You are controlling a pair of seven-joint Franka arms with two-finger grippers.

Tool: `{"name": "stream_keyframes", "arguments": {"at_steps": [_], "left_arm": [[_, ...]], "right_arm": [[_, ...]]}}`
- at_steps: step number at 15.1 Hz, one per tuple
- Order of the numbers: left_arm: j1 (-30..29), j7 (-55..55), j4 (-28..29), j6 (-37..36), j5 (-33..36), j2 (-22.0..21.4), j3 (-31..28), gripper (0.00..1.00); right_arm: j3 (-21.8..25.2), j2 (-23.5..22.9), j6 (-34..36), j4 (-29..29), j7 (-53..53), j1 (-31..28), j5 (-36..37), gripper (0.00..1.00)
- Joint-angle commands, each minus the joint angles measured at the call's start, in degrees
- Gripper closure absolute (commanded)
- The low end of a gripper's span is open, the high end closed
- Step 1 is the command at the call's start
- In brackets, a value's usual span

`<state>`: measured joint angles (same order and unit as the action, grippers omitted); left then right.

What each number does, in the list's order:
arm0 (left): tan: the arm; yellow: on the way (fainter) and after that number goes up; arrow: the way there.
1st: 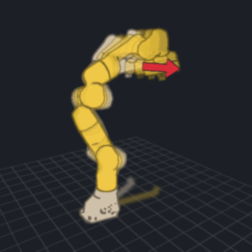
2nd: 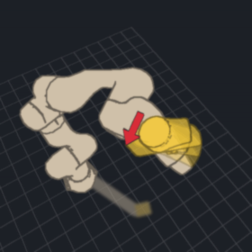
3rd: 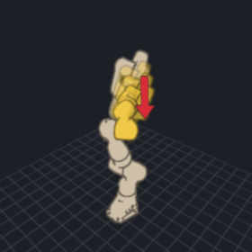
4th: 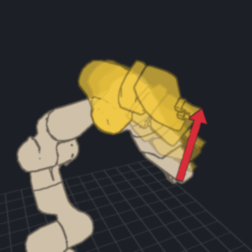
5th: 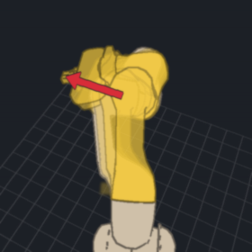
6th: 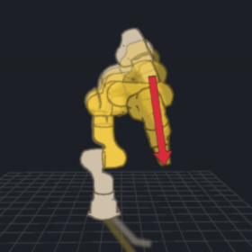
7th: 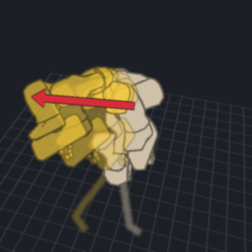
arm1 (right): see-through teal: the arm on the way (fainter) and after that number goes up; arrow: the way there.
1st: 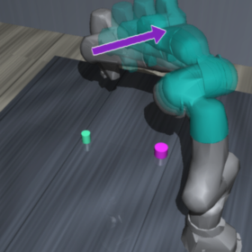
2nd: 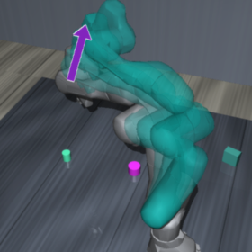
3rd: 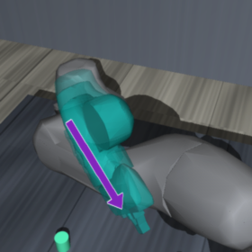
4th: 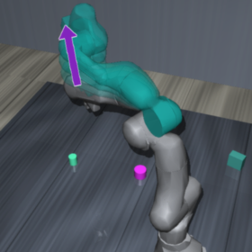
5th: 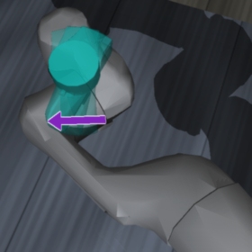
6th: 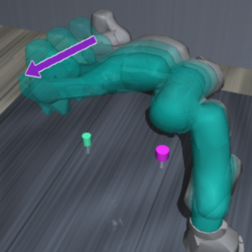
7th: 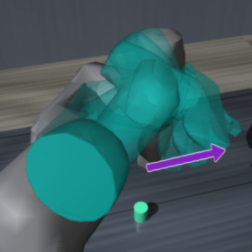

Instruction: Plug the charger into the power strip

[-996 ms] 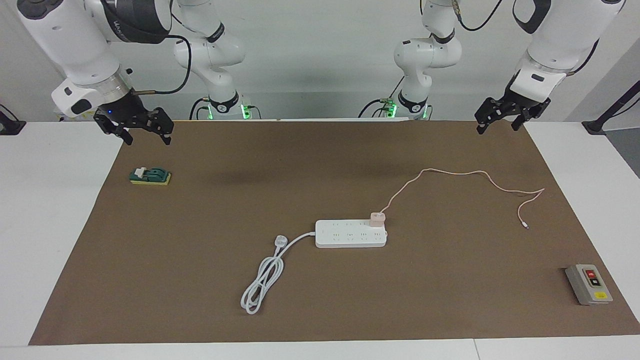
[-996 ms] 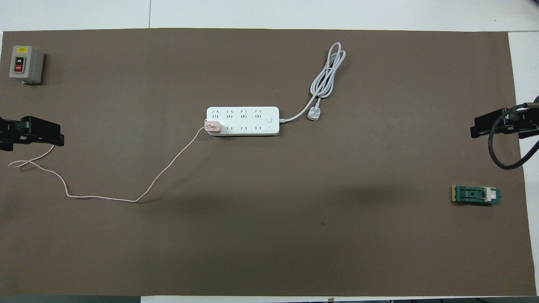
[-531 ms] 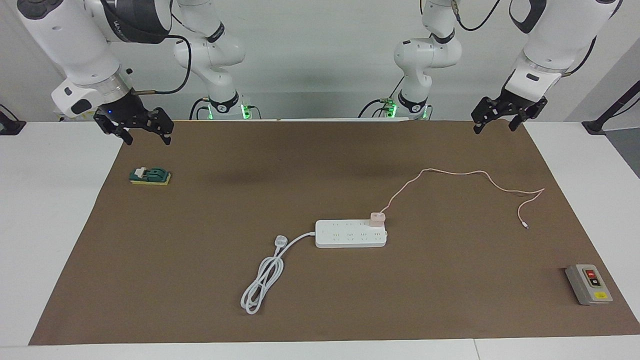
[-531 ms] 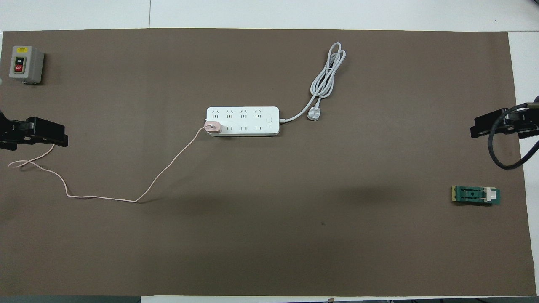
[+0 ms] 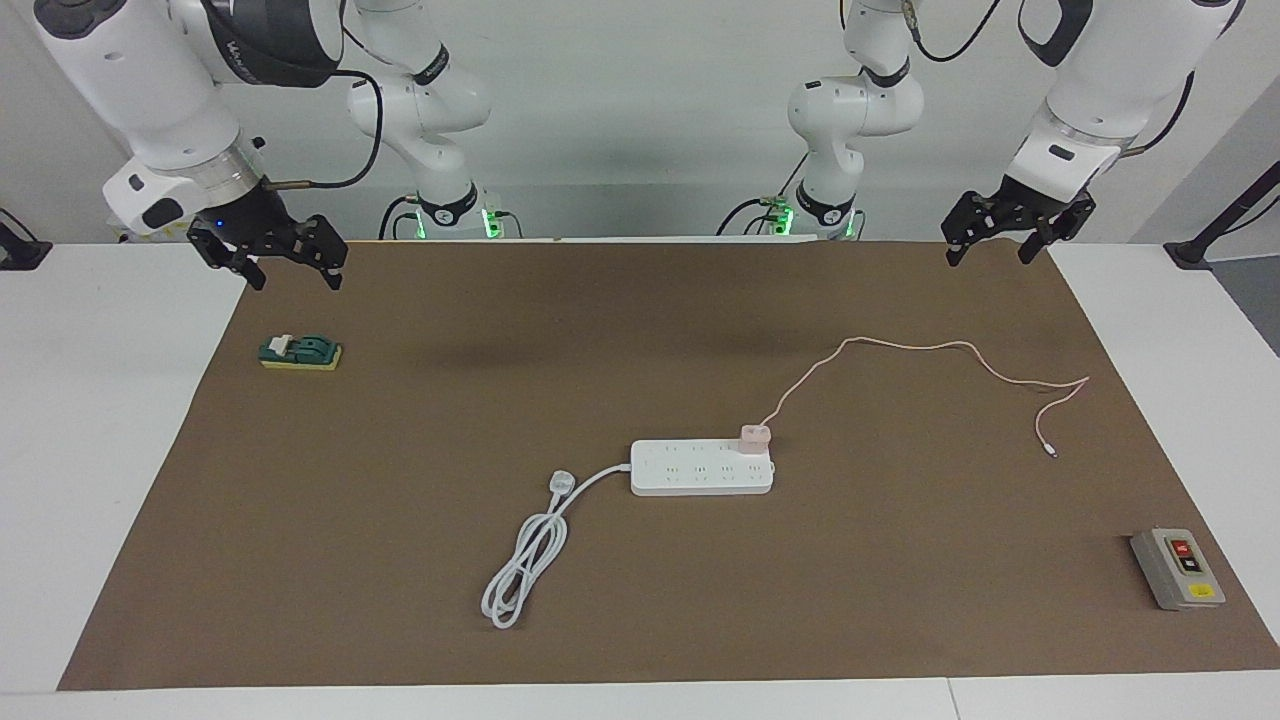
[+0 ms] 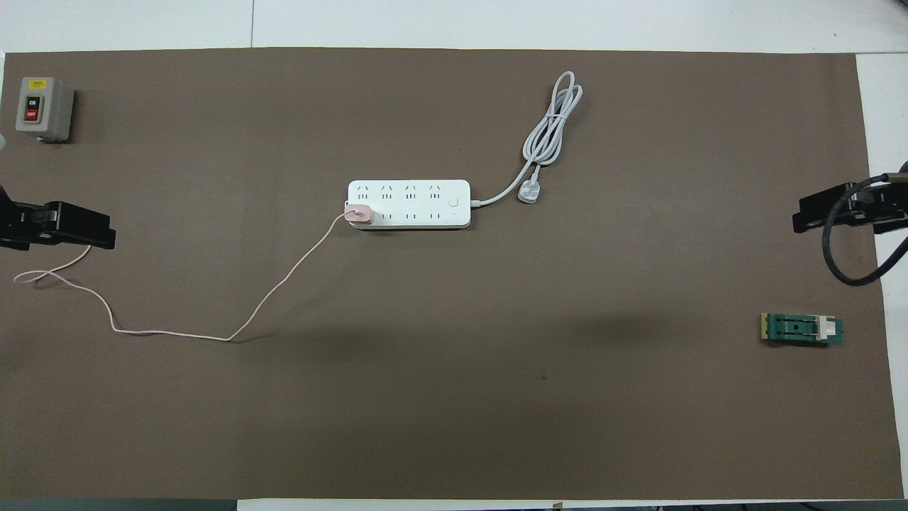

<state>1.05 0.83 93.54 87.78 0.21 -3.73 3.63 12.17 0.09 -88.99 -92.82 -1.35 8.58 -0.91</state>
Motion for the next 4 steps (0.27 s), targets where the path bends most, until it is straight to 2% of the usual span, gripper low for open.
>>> {"name": "stream_keyframes", "arguments": {"at_steps": [1,4], "left_arm": [[-0.6,-1.3,1.1,0.7,-1.1,-1.1,0.2,0.00],[-0.6,-1.3,0.9,0.8,-1.0,-1.1,0.2,0.00]], "right_arm": [[-0.4,0.4,1.1,0.0,-0.9,-0.6,0.8,0.00],[-0.4,0.4,1.1,0.0,-0.9,-0.6,0.8,0.00]]}}
